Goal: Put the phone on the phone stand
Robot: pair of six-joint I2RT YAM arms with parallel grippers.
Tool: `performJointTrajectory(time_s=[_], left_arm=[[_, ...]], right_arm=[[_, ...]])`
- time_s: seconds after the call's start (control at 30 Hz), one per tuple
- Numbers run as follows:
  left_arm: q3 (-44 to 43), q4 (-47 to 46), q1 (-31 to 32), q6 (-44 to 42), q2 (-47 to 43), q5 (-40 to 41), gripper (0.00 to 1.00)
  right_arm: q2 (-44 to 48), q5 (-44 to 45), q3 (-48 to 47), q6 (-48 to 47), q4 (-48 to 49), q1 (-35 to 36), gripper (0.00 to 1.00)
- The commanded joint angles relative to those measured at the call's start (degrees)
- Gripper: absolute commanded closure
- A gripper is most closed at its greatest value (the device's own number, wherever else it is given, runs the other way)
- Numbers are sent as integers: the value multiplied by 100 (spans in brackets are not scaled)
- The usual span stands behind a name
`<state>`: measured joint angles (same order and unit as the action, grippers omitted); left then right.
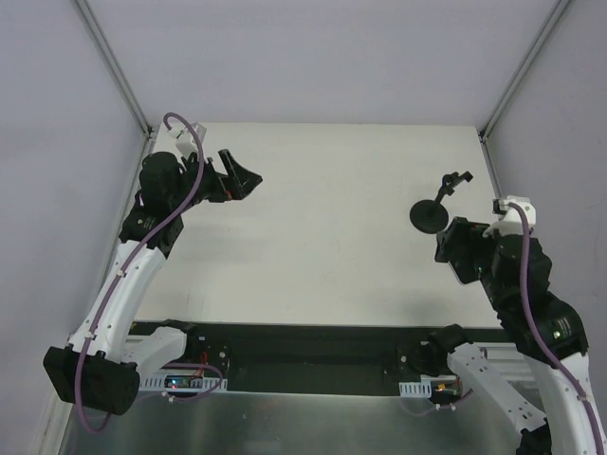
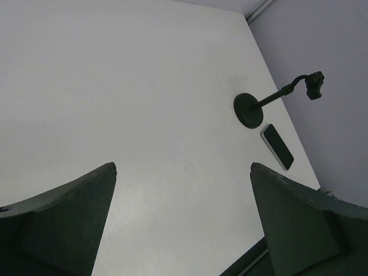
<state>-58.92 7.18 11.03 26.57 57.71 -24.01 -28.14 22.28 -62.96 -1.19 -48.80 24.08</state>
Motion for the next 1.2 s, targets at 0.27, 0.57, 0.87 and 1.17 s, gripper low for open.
performJointTrajectory(time_s=[0.27, 0.57, 0.87, 1.17], left_arm=[[-489, -226, 409, 445, 486, -840, 1], [-376, -129, 418, -19, 390, -948, 1], [-103, -120, 392, -178, 82, -913, 1], [-76, -120, 400, -117, -6, -1009, 1]], right_arm=[[-2212, -1212, -243, 523, 897, -892, 4], [-3250, -4387, 222, 2762, 3234, -3555, 4], [-4137, -4681, 574, 3898, 4483, -4376, 3], [-4586, -4672, 732, 3872, 4685, -4455, 7]])
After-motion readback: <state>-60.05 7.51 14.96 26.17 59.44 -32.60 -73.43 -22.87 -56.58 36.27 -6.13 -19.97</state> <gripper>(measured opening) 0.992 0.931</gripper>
